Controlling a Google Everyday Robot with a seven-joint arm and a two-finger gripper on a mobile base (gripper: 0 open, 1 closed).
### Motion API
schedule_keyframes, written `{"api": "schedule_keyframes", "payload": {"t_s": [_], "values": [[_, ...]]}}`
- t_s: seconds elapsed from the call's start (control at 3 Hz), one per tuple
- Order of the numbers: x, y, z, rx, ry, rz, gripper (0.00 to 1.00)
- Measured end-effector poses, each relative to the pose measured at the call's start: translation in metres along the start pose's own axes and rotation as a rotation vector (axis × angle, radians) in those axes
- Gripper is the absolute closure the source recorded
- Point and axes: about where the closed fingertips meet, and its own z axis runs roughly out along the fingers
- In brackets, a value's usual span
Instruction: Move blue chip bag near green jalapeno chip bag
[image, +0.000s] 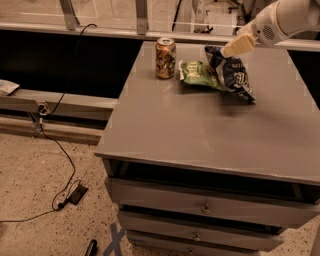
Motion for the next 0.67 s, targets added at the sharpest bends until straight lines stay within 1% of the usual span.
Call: {"api": "schedule_keyframes", "payload": {"t_s": [0.33,0.67], "values": [[0.0002,0.0013,0.0031,-0.004,0.001,0.0,0.0],[0.0002,0.0014,0.0032,-0.005,0.001,0.0,0.0]]}}
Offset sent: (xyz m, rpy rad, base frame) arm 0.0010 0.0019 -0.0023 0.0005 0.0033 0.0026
